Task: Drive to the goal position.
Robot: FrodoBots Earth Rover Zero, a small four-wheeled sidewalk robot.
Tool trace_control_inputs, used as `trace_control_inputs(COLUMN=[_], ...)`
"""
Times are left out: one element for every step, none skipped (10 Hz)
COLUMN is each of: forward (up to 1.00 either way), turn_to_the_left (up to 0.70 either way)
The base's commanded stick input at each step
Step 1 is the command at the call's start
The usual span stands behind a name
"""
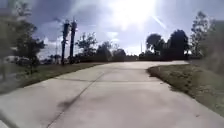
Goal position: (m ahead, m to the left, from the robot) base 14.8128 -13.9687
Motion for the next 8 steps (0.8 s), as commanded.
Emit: trace_control_inputs(forward=[0.85,0.85,0.85,0.85,0.85,0.85,0.85,0.85], turn_to_the_left=[0.00,0.00,0.00,0.00,0.00,0.00,-0.03,-0.17])
